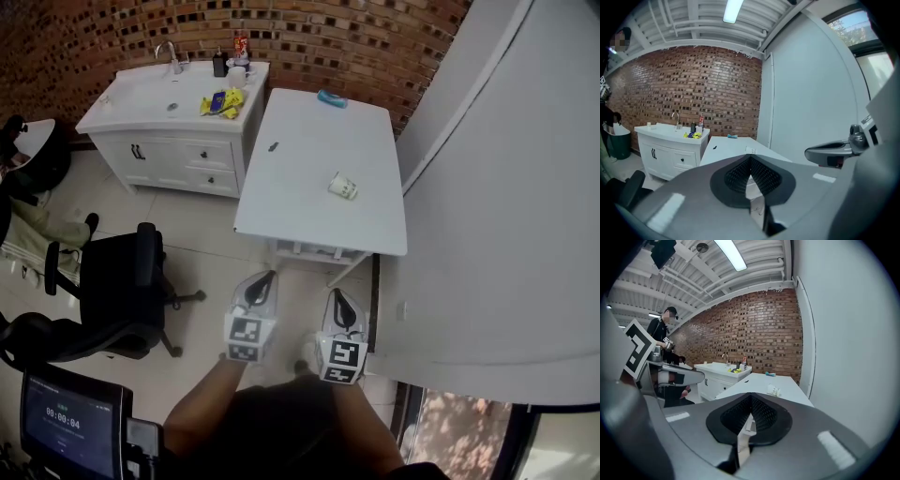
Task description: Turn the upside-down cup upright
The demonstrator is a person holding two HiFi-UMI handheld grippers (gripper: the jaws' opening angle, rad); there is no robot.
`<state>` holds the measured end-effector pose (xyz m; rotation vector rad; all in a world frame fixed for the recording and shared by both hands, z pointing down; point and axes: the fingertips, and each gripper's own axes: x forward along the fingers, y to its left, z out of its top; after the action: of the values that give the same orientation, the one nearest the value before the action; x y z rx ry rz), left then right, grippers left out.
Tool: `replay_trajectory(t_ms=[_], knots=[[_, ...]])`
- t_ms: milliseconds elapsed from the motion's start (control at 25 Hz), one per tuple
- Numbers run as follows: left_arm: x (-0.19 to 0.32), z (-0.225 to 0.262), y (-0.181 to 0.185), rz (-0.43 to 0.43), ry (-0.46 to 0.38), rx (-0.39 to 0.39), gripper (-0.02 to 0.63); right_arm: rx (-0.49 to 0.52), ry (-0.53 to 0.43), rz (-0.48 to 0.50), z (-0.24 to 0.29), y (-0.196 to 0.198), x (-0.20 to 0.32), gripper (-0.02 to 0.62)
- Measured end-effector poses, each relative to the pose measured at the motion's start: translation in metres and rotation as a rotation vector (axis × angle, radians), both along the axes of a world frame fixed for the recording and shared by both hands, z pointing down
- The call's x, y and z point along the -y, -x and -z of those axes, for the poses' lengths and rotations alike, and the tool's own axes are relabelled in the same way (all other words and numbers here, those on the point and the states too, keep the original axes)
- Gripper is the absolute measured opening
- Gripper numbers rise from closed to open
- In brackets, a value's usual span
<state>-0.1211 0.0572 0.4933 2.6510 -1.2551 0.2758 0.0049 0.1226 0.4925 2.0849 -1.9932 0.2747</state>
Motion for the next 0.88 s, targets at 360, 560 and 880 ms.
replay_trajectory(t_ms=[360,560,880], knots=[[0.051,-0.007,-0.047,-0.017,-0.088,0.093,-0.002,0.039,-0.004,0.024,-0.013,-0.034,0.053,0.014],[0.072,-0.013,-0.074,0.007,-0.089,0.093,-0.002,0.070,-0.014,0.041,-0.024,-0.065,0.074,0.014],[0.098,-0.003,-0.109,0.056,-0.069,0.102,-0.002,0.092,0.022,0.072,-0.029,-0.111,0.096,0.014]])
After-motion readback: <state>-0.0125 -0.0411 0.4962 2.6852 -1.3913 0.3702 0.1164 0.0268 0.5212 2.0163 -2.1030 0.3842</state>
